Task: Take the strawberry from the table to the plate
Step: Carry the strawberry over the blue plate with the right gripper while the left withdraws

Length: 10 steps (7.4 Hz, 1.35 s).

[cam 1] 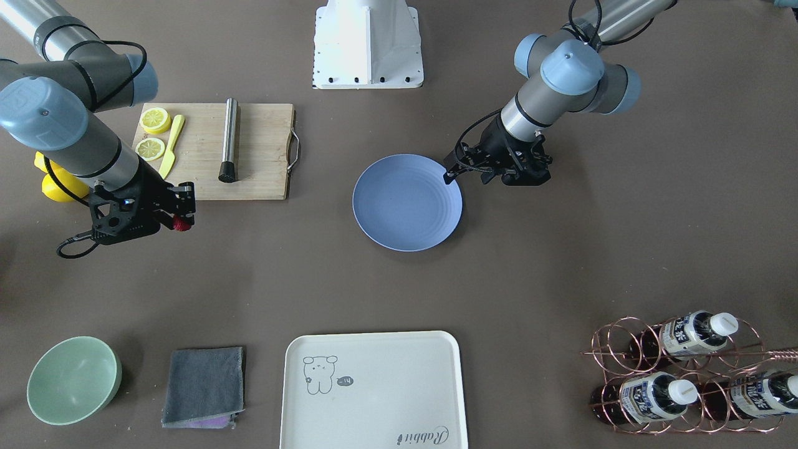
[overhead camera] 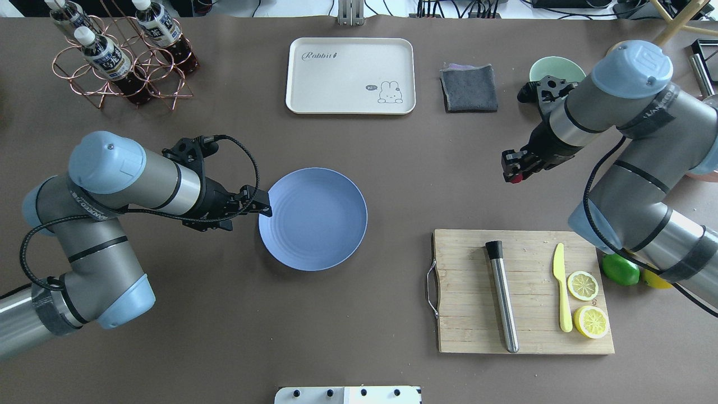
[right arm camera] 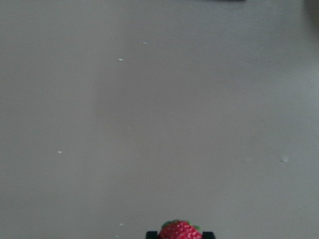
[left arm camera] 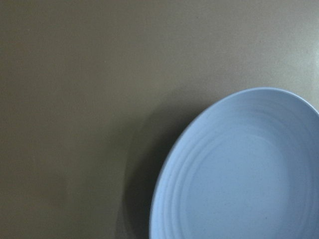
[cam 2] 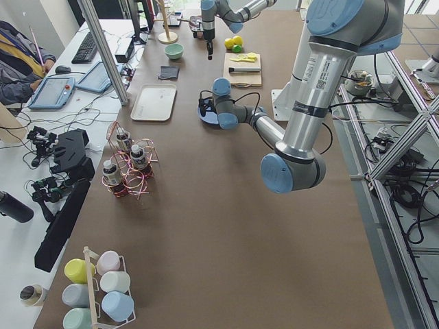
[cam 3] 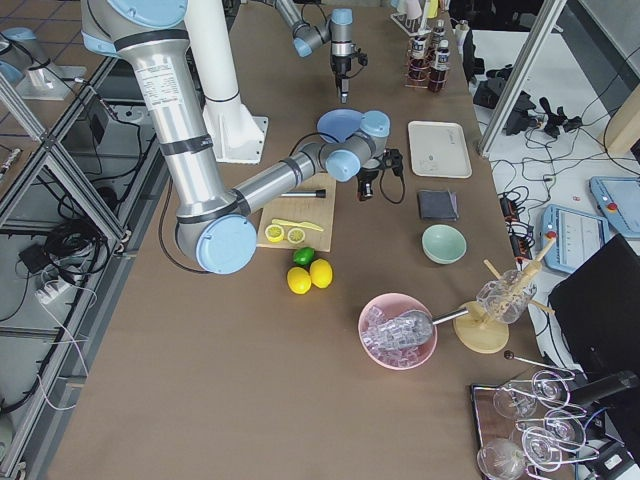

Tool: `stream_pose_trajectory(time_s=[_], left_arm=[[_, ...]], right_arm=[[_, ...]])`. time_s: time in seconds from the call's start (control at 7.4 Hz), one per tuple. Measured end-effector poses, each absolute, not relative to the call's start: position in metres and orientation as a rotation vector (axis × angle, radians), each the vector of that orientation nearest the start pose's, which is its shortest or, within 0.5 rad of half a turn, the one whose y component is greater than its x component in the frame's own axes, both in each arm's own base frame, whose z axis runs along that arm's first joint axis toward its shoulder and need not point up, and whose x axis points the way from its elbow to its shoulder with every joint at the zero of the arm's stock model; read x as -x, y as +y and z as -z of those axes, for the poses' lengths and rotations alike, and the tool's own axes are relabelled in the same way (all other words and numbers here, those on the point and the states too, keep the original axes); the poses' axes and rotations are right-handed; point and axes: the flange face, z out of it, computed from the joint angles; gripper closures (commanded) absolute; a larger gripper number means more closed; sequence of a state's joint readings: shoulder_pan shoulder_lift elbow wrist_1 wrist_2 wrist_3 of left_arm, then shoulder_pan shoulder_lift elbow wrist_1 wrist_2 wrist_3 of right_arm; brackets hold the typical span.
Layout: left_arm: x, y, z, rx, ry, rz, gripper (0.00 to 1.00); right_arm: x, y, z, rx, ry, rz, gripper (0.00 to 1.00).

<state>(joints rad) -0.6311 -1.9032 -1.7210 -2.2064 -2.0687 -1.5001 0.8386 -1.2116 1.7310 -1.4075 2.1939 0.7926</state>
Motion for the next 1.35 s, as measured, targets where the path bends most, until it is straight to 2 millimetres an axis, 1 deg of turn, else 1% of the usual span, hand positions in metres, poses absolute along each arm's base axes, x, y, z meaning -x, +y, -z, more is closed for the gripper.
stream_pose_trajectory(time_s=[0.14, 0.27, 0.41, 0.68, 0.81, 0.95, 1.08, 1.22, 1.35], left_arm=[[-0.417, -0.440, -0.335, 0.040, 1.183, 0.210, 0.03], [-0.390, -0.454, -0.345, 0.025, 1.180, 0.188, 0.03], [-0.364, -0.465, -0.363, 0.007, 1.164, 0.165, 0.03], [-0.311, -0.480, -0.404, -0.020, 1.125, 0.116, 0.03], [-0.295, -0.483, -0.417, -0.026, 1.113, 0.108, 0.03], [-0.286, -0.485, -0.423, -0.030, 1.107, 0.109, 0.03], [-0.281, -0.487, -0.426, -0.031, 1.104, 0.113, 0.03], [-0.277, -0.487, -0.429, -0.030, 1.101, 0.119, 0.03], [-0.274, -0.485, -0.435, -0.025, 1.095, 0.125, 0.03]], right_arm=[[0.386, -0.505, -0.327, -0.047, -0.908, 0.126, 1.00], [0.420, -0.496, -0.290, -0.037, -0.926, 0.091, 1.00], [0.459, -0.488, -0.258, -0.029, -0.934, 0.055, 1.00], [0.545, -0.468, -0.196, -0.018, -0.936, -0.021, 1.00], [0.582, -0.455, -0.175, -0.021, -0.931, -0.045, 1.00], [0.614, -0.443, -0.164, -0.031, -0.931, -0.065, 1.00], [0.639, -0.438, -0.158, -0.041, -0.939, -0.085, 1.00], [0.658, -0.437, -0.154, -0.046, -0.943, -0.097, 1.00], [0.668, -0.438, -0.151, -0.049, -0.940, -0.104, 0.03]])
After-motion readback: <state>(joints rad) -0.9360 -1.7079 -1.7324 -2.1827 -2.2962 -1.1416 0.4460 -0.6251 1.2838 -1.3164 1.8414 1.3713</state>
